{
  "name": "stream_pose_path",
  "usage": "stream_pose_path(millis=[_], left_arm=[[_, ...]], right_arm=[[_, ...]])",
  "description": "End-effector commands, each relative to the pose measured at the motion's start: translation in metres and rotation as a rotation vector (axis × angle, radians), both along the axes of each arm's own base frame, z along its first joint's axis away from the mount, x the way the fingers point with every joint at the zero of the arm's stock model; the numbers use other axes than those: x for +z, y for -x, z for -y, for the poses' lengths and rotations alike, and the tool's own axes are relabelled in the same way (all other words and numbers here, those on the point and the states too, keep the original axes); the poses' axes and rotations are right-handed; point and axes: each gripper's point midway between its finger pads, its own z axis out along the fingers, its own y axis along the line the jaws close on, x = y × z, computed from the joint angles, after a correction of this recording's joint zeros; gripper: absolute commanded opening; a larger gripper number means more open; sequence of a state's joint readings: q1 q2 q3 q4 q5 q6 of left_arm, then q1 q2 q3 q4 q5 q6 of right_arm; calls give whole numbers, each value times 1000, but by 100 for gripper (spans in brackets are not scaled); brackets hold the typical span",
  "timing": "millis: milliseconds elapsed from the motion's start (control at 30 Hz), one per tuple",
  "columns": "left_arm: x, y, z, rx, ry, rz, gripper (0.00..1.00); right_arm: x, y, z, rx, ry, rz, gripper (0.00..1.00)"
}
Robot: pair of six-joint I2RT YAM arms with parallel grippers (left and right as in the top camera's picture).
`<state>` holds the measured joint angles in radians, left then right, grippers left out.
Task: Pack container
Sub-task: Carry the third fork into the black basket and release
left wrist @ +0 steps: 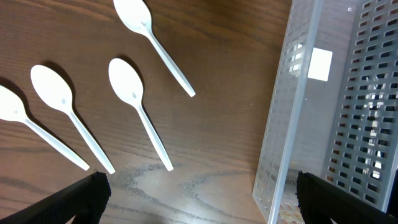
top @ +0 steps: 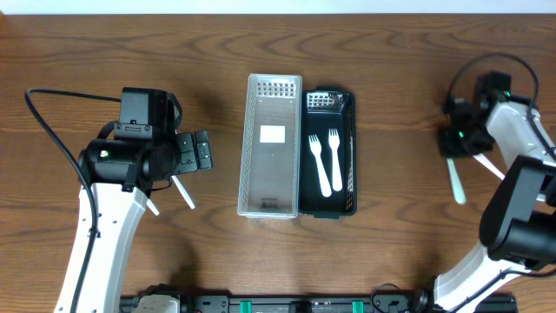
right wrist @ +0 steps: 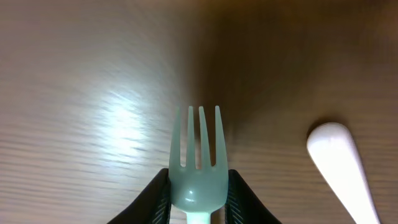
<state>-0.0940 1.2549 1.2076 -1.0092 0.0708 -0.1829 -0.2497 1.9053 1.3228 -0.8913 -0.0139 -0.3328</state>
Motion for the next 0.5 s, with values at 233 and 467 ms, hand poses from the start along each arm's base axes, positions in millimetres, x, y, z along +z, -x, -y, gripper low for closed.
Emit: stream_pose_path(millis=[233,467], left_arm=[[2,-2,-3,4,-12,7,98],[2,-1,-3,4,-13,2,98]], right_arm=[[156,-52,-151,-155,-148,327,1],[160,-49,-239,-153,-212,371,1]])
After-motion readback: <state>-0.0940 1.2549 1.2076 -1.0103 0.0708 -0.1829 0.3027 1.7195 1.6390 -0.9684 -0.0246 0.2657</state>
